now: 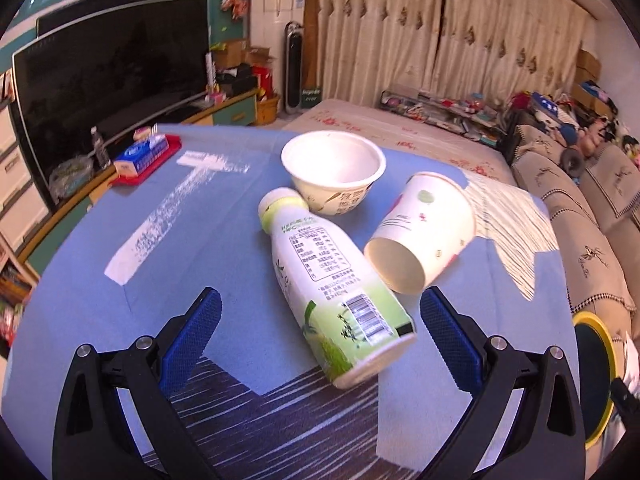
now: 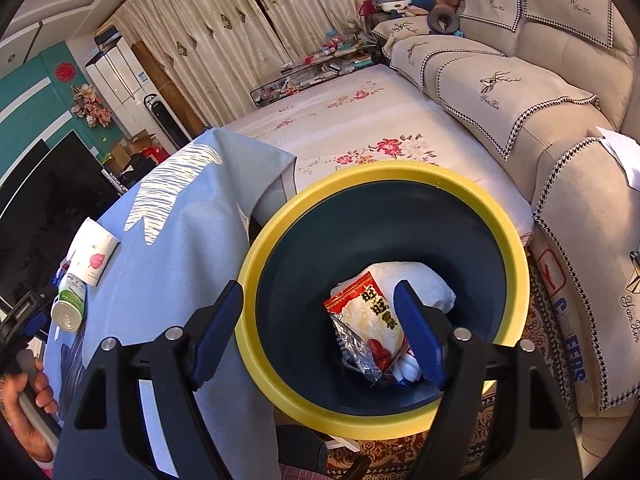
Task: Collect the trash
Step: 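Grasp the white-green drink bottle with the left tool, then carry the drink bottle over the bin and open the left tool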
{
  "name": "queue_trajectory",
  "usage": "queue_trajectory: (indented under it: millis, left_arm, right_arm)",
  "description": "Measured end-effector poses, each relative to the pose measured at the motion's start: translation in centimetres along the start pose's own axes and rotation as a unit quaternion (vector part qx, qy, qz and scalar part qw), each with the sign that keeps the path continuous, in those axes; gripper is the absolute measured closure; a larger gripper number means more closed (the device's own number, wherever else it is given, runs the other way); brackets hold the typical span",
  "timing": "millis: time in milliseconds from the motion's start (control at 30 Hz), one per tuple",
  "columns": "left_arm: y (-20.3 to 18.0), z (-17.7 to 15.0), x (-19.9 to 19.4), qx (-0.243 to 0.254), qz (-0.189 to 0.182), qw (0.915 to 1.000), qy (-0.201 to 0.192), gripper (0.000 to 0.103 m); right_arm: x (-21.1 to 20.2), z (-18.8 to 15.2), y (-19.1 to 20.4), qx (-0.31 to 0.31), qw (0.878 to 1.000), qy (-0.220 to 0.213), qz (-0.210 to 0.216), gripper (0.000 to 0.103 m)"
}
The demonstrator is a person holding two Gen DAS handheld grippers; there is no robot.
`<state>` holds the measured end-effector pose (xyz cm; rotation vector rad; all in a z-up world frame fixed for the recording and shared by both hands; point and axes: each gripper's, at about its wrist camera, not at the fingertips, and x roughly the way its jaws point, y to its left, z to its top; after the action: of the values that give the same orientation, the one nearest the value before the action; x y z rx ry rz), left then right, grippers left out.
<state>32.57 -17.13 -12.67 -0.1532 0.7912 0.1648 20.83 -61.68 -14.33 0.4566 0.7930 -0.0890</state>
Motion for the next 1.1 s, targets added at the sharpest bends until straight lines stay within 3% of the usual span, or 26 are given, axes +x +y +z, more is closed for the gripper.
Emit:
queue_trajectory:
  millis: [267, 400, 467, 633, 867, 1100]
  left_arm:
    - [1.0, 1.6, 4.4, -0.039, 0.002, 0.9977, 0.055, 0.005]
    - [1.4, 2.3, 6.0, -0.035, 0.000, 0.9971, 0.067, 0.005]
    - [1.6, 2.6, 6.7, -0.029, -0.009, 0.9965, 0.077, 0.011]
    - [3.0, 2.5, 7.6, -0.009, -0.046, 0.9932, 0.106, 0.039]
    - [5.9, 0.6, 5.5, 0.056, -0.076, 0.9887, 0.116, 0.046]
    - [8.4, -2.6, -0.2, 0.097, -0.106, 0.9853, 0.092, 0.048]
  right_arm:
    - [0.2, -0.1, 0.0, -0.002, 1.000, 0.005, 0.007, 0.029]
    - [0.1, -0.1, -0.1, -0.002, 1.000, 0.006, 0.007, 0.029]
    - [0.1, -0.1, -0.2, -0.002, 1.000, 0.007, 0.006, 0.029]
    - [0.1, -0.3, -0.3, -0.003, 1.000, 0.012, 0.007, 0.029]
    - [0.6, -0.9, -0.1, -0.004, 1.000, 0.023, 0.011, 0.029]
    - [0.2, -1.6, 0.7, -0.013, 1.000, 0.025, 0.013, 0.029]
